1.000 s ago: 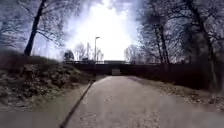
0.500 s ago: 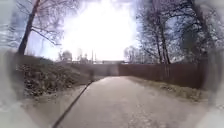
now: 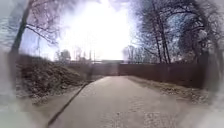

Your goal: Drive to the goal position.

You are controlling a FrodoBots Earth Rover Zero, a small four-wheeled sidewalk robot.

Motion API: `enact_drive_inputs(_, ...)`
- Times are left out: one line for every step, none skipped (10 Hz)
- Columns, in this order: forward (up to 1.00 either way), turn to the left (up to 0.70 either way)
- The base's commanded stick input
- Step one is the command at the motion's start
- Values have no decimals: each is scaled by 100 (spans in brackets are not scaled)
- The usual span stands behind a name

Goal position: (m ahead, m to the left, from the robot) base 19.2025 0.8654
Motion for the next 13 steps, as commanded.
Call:
enact_drive_inputs(100,0)
enact_drive_inputs(100,0)
enact_drive_inputs(100,0)
enact_drive_inputs(100,0)
enact_drive_inputs(100,0)
enact_drive_inputs(100,0)
enact_drive_inputs(100,0)
enact_drive_inputs(100,-21)
enact_drive_inputs(100,-19)
enact_drive_inputs(100,-8)
enact_drive_inputs(100,0)
enact_drive_inputs(100,0)
enact_drive_inputs(100,0)
